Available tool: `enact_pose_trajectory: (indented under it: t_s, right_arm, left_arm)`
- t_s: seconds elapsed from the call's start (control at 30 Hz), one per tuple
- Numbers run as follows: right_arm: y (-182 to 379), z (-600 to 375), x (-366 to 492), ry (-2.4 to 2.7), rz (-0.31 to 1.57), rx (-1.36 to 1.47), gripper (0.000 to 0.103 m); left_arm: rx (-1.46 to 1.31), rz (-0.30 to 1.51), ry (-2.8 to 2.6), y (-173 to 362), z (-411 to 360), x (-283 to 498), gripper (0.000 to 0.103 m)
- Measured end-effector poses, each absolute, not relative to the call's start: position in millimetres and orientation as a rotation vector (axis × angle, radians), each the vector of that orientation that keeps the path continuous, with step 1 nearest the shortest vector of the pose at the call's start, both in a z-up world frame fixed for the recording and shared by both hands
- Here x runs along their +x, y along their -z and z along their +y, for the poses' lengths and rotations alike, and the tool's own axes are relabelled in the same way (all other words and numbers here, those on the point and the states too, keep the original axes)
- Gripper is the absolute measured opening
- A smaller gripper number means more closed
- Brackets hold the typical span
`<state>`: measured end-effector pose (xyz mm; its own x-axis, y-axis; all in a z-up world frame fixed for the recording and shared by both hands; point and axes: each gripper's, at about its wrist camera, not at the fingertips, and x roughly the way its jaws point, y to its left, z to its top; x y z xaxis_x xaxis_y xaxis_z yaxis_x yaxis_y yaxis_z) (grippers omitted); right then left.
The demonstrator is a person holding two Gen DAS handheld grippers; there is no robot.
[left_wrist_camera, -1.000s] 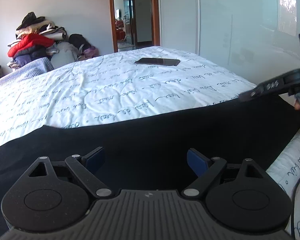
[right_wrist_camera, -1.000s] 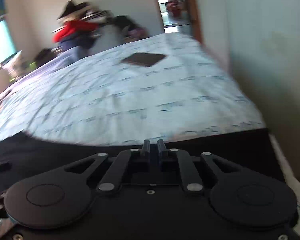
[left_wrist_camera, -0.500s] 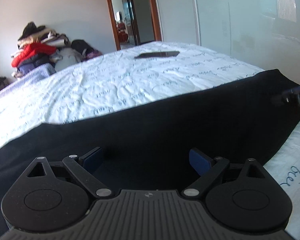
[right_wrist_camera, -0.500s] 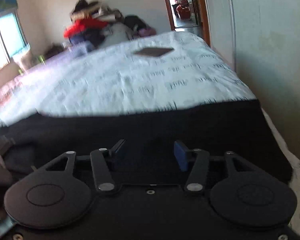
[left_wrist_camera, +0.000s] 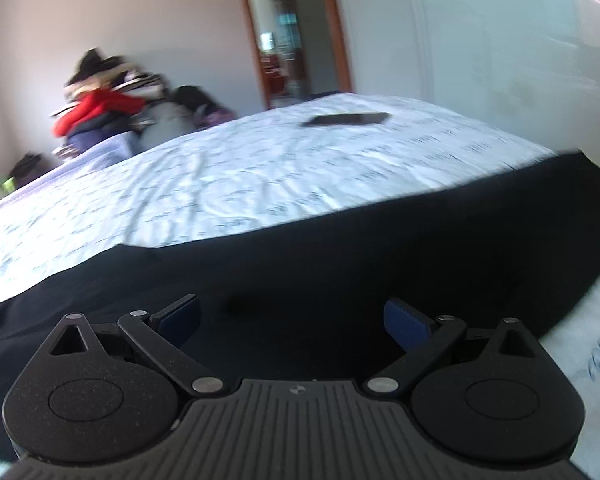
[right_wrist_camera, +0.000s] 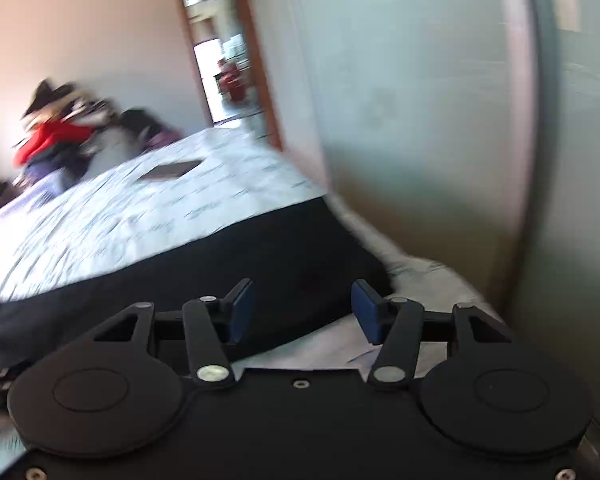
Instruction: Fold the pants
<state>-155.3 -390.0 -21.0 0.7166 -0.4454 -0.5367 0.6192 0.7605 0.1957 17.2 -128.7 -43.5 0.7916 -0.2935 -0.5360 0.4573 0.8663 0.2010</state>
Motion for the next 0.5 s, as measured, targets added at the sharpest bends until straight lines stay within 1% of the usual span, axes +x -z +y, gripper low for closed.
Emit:
enact_pose_trajectory:
  t_s: [0.2,0.33,0.43,0.5]
  right_arm:
    - [27,-410,-163,0.633,0.494,0.512,0.058]
    - [35,-411,-168,0.619,0.499,0.558,0.059]
    - [38,-411,-167,0.608,0.495,0.565,0.064]
    - [39,-410,-164,0.600,0.496,0.563,0.066]
  left_arm:
    - [0.215,0.633,0.314,32,-121,47,0.099]
    - [0.194,0.656,0.259,29,-116,60,0.099]
    - [0.208,0.653,0.225,26,-115,64,0.099]
    - [0.209,0.654,0.212,24,-114,65,0.099]
